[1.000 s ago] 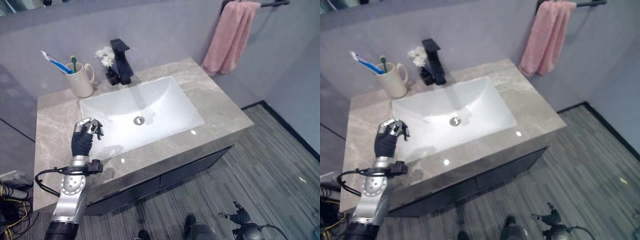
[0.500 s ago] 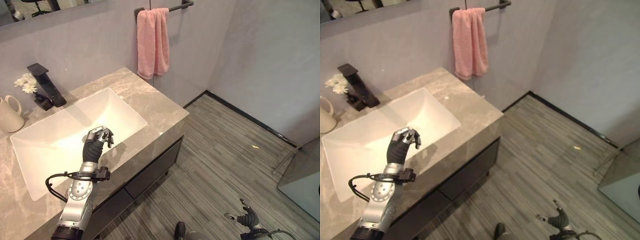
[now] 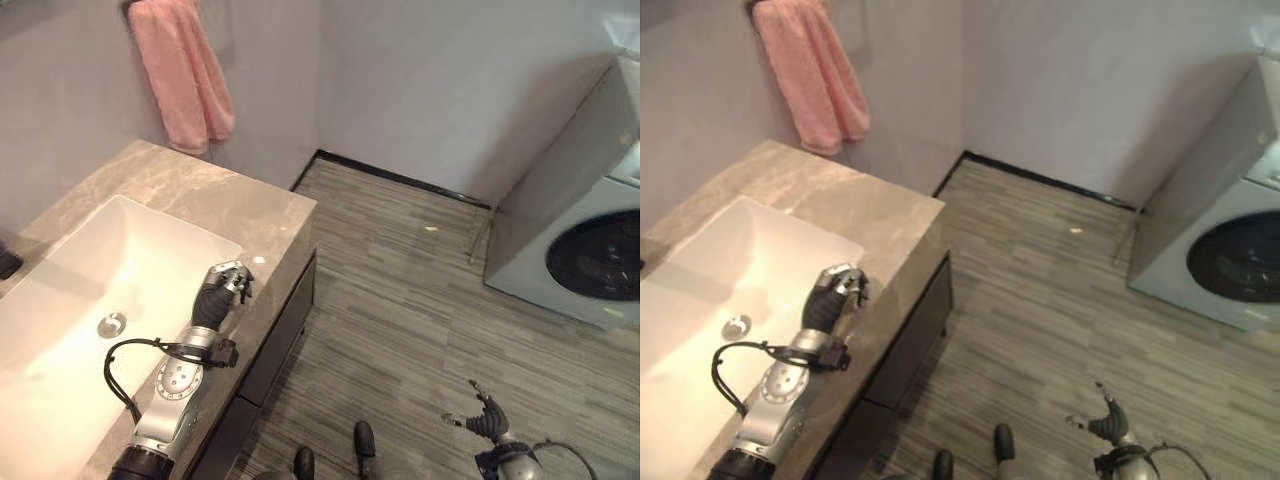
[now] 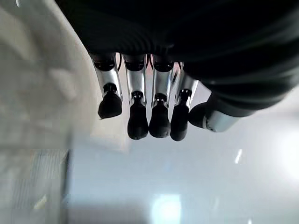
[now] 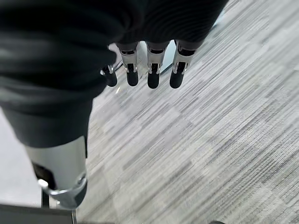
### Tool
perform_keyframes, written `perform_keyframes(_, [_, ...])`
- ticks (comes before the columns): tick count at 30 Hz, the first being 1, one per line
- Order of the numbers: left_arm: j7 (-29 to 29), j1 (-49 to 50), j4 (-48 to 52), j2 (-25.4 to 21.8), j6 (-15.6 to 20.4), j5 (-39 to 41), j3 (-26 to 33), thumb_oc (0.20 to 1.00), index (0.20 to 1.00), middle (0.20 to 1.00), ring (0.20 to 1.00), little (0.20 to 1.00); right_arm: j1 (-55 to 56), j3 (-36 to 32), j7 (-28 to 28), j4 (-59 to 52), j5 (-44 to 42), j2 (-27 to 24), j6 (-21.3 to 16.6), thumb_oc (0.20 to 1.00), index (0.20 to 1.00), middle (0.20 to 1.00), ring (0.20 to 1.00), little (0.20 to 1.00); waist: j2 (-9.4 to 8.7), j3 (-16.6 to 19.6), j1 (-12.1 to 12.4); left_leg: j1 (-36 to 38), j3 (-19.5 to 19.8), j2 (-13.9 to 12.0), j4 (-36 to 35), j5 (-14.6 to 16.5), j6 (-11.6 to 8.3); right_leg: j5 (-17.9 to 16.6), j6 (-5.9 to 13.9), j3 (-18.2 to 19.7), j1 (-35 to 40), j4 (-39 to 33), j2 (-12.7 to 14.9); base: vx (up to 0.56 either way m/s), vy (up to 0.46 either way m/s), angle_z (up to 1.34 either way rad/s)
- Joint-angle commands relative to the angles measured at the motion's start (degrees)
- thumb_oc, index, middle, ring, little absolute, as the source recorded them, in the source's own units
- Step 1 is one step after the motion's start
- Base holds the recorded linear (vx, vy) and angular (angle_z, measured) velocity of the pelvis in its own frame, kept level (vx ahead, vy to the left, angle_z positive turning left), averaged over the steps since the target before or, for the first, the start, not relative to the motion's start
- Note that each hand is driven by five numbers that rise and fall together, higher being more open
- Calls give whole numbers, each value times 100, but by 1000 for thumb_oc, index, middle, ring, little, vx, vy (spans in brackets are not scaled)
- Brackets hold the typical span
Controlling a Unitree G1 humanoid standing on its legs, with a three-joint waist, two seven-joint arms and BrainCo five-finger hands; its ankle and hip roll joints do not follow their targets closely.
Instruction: Put brush and paste in cup on sink, flatten towel.
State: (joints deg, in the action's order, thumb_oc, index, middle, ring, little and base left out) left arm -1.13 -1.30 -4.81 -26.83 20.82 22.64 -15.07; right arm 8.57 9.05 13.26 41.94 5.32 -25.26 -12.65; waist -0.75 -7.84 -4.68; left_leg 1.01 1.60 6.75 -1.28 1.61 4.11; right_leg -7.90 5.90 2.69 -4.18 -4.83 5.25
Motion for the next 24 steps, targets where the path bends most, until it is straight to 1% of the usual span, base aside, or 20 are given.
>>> perform_keyframes(1, [124, -291, 18, -47, 183, 178, -31, 200, 200, 200, 200, 200, -534, -58, 158, 120, 37, -346, -33, 1000, 1000, 1000, 1000, 1000, 68, 159, 3, -352, -551, -264, 60, 106, -239, 240, 285, 93, -151, 435, -149, -111, 21, -96])
perform_keyframes(2, [139, -297, -5, -80, 158, 185, -28, 200, 200, 200, 200, 200, -579, 5, 137, 100, 101, -323, -8, 1000, 1000, 1000, 1000, 1000, 64, 125, 118, -382, -778, -360, 33, 93, -261, 236, 300, -217, -231, 487, -73, -155, -20, -179])
perform_keyframes(3, [128, -239, -25, -116, 116, 158, 12, 200, 200, 200, 200, 200, -644, 78, 124, 130, 175, -297, 28, 1000, 1000, 1000, 1000, 1000, 59, 107, 309, -385, -1054, -490, -6, 86, -308, 297, 330, -1123, -204, 536, 111, -169, -35, -172])
perform_keyframes(4, [155, -193, -44, -124, 90, 118, 45, 200, 200, 200, 200, 200, -700, 126, 99, 189, 224, -262, 55, 1000, 1000, 1000, 1000, 1000, 60, 133, 439, -417, -1241, -574, -71, 26, -345, 311, 339, -1784, -158, 524, 301, -123, -31, -118])
perform_keyframes(5, [171, -138, -82, -108, 74, 84, 81, 200, 200, 200, 200, 200, -735, 168, 100, 325, 229, -198, 73, 1000, 1000, 1000, 1000, 1000, 67, 169, 461, -400, -1337, -636, -174, -39, -374, 315, 355, -2069, -61, 474, 412, -53, -20, -93])
perform_keyframes(6, [171, -131, -82, -107, 75, 83, 83, 200, 200, 200, 200, 200, -738, 174, 103, 334, 229, -197, 68, 1000, 1000, 1000, 1000, 1000, 72, 146, 459, -349, -1336, -639, -200, -33, -378, 327, 360, -2071, -20, 470, 405, 1, -15, -132])
perform_keyframes(7, [166, -126, -177, -105, 43, 35, 63, 200, 200, 200, 200, 200, -714, 195, 88, 480, 222, -124, 92, 1000, 1000, 1000, 1000, 1000, 33, 213, 433, -300, -1394, -647, -329, -109, -382, 181, 401, -1817, -25, 463, 479, 10, -8, -103])
perform_keyframes(8, [166, -126, -178, -105, 43, 35, 62, 200, 200, 200, 200, 200, -714, 195, 88, 480, 222, -124, 92, 1000, 1000, 1000, 1000, 1000, 32, 219, 434, -306, -1395, -647, -329, -110, -382, 180, 401, -1815, -33, 464, 479, 6, -56, -46])
perform_keyframes(9, [170, -128, -253, -92, -11, 12, 46, 200, 200, 200, 200, 200, -659, 196, 45, 508, 200, -89, 119, 1000, 1000, 1000, 1000, 1000, 8, 283, 390, -281, -1405, -671, -361, -127, -393, -10, 479, -1683, 2, 450, 635, 4, -45, 1])
perform_keyframes(13, [164, -163, -495, -44, -95, -111, -36, 200, 200, 200, 200, 200, -589, 216, 10, 561, 189, -74, 146, 1000, 1000, 1000, 1000, 1000, -69, 370, 372, -252, -1386, -615, -331, -113, -388, -28, 515, -1524, 136, 320, 620, 15, -65, -14])
perform_keyframes(14, [161, -155, -828, 54, -190, -206, -94, 200, 200, 200, 200, 200, -525, 241, -56, 542, 187, -79, 162, 1000, 1000, 1000, 1000, 1000, -124, 398, 365, -180, -1407, -615, -309, -97, -398, -15, 517, -1564, 166, 300, 610, 24, -94, -7])
perform_keyframes(15, [161, -158, -834, 58, -186, -207, -97, 200, 200, 200, 200, 200, -523, 240, -57, 541, 187, -81, 162, 1000, 1000, 1000, 1000, 1000, -122, 395, 364, -177, -1404, -615, -309, -97, -400, -12, 516, -1567, 171, 300, 610, 22, -195, -6])
perform_keyframes(16, [77, -152, -1293, 119, -267, -465, -160, 200, 200, 200, 200, 200, -483, 267, -86, 574, 178, -83, 168, 1000, 1000, 1000, 1000, 1000, -149, 433, 336, -134, -1354, -676, -291, -120, -450, 156, 444, -1546, 253, 267, 480, 27, -157, -6])
perform_keyframes(18, [89, -147, -1463, 150, -305, -500, -164, 200, 200, 200, 200, 200, -457, 268, -118, 576, 177, -99, 164, 1000, 1000, 1000, 1000, 1000, -152, 442, 316, -115, -1327, -708, -286, -130, -477, 203, 408, -1568, 298, 248, 437, 20, -128, 3])
perform_keyframes(19, [11, -137, -1729, 198, -369, -607, -159, 200, 200, 200, 200, 200, -436, 286, -138, 624, 172, -117, 167, 1000, 1000, 1000, 1000, 1000, -160, 449, 310, -100, -1300, -747, -274, -150, -504, 253, 367, -1586, 335, 240, 389, 9, -159, 8])
perform_keyframes(20, [-16, -118, -2247, 304, -461, -795, -178, 200, 200, 200, 200, 200, -391, 276, -167, 694, 142, -128, 175, 1000, 1000, 1000, 1000, 1000, -174, 470, 285, -85, -1226, -832, -239, -186, -570, 345, 296, -1612, 403, 201, 292, 10, -160, 9])
perform_keyframes(21, [-17, -122, -2255, 309, -456, -797, -180, 200, 200, 200, 200, 200, -390, 275, -167, 694, 141, -130, 174, 1000, 1000, 1000, 1000, 1000, -172, 470, 280, -86, -1220, -834, -237, -186, -572, 345, 294, -1619, 407, 199, 290, -1, -211, 16])
perform_keyframes(22, [-181, -114, -2950, 448, -567, -1056, -123, 200, 200, 200, 200, 200, -403, 308, -169, 903, 75, -91, 190, 1000, 1000, 1000, 1000, 1000, -183, 467, 284, -98, -1155, -911, -182, -219, -618, 428, 217, -1633, 442, 202, 201, -6, -115, 19])
perform_keyframes(23, [-186, -125, -2968, 457, -557, -1063, -124, 200, 200, 200, 200, 200, -409, 309, -168, 909, 73, -94, 187, 1000, 1000, 1000, 1000, 1000, -179, 462, 279, -98, -1150, -913, -179, -217, -621, 431, 215, -1637, 444, 203, 199, -6, -181, 15])
perform_keyframes(24, [-250, -108, -3400, 549, -640, -1161, -79, 200, 200, 200, 200, 200, -428, 298, -199, 1064, -70, -48, 192, 1000, 1000, 1000, 1000, 1000, -181, 457, 281, -92, -1070, -951, -151, -234, -640, 492, 166, -1593, 451, 226, 126, 9, -102, 6])
